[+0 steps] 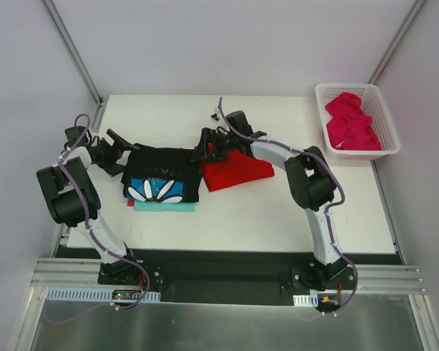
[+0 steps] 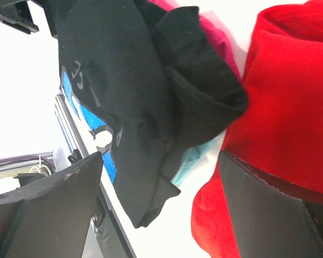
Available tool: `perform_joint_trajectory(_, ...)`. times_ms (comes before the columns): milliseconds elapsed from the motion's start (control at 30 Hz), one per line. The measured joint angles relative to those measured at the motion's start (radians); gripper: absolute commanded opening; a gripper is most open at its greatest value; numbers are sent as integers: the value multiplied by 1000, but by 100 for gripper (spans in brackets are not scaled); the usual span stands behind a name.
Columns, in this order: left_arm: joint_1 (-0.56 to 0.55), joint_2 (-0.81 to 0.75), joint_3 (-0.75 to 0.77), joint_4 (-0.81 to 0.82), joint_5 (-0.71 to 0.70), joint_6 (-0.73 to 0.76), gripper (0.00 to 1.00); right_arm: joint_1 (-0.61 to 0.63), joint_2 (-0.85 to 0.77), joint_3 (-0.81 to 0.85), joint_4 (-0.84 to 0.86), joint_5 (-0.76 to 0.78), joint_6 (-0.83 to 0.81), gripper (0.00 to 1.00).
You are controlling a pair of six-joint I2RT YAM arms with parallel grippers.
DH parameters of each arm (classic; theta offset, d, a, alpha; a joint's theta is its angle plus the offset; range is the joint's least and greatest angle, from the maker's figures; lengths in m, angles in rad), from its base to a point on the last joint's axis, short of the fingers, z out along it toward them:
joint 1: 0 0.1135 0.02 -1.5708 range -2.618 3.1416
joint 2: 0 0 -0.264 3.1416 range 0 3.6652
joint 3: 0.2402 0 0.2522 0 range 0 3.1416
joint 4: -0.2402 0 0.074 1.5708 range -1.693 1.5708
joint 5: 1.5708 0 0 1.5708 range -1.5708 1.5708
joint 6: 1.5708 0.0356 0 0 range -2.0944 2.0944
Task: Fold and stack the t-shirts
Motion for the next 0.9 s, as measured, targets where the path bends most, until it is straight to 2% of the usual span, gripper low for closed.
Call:
perform_joint_trajectory(133, 0, -38, -7, -11, -63, -3, 99, -22, -3, -8, -22, 17, -22, 96)
perform_joint_trajectory(300, -5, -168, 12, -25, -121, 3, 99, -68, -41, -45, -69, 37, -60, 99)
perform_joint_trajectory(433, -60, -263, 78, -41, -184, 28, 99, -108, -103, -66, -102, 52, -98, 99)
perform_joint_trajectory(533, -138, -317, 101, -41, -196, 29, 99, -149, -172, -101, -123, 56, -126, 99)
perform_joint_trajectory(633, -261, -336, 108, -36, -221, 20, 99, -198, -235, -144, -135, 56, -147, 99)
perform_joint_trajectory(733, -422, -333, 85, -12, -256, -10, 99, -249, -283, -188, -155, 60, -169, 99)
perform_joint_trajectory(900, -620, -268, 58, 53, -267, -84, 99, -324, -347, -256, -213, 81, -194, 99)
